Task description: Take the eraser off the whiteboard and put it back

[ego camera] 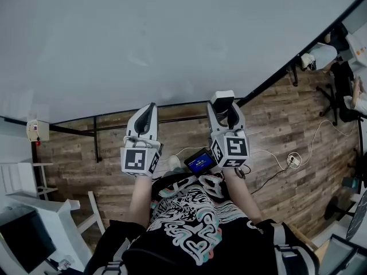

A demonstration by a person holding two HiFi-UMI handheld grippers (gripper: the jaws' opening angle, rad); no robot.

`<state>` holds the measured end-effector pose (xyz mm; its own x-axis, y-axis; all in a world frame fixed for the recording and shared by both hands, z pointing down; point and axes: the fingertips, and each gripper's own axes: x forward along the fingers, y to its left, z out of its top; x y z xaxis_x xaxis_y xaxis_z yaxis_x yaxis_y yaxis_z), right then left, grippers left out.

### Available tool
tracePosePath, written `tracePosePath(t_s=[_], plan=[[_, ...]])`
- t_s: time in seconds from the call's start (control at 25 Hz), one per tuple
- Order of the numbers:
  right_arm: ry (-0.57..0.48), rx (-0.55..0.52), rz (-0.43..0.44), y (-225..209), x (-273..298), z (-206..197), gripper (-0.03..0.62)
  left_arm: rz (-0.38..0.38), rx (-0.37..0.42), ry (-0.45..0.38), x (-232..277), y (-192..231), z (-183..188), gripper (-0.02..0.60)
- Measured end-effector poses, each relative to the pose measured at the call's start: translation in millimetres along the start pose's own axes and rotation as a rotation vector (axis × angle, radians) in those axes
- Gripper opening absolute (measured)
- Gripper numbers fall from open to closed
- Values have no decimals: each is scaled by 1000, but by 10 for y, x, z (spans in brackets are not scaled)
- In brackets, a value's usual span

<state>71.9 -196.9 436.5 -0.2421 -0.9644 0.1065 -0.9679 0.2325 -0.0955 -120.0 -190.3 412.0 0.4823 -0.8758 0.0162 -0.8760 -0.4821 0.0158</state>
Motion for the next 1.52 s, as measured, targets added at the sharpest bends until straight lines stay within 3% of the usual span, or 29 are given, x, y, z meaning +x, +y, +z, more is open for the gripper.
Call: tracePosePath(t_s=[0.52,1.52], plan=[[14,-1,28,-20,202,-25,253,21,-4,8,121,76,-33,21],[14,-17,3,-162,467,-13,253,19,-17,39,280,96,-151,21]])
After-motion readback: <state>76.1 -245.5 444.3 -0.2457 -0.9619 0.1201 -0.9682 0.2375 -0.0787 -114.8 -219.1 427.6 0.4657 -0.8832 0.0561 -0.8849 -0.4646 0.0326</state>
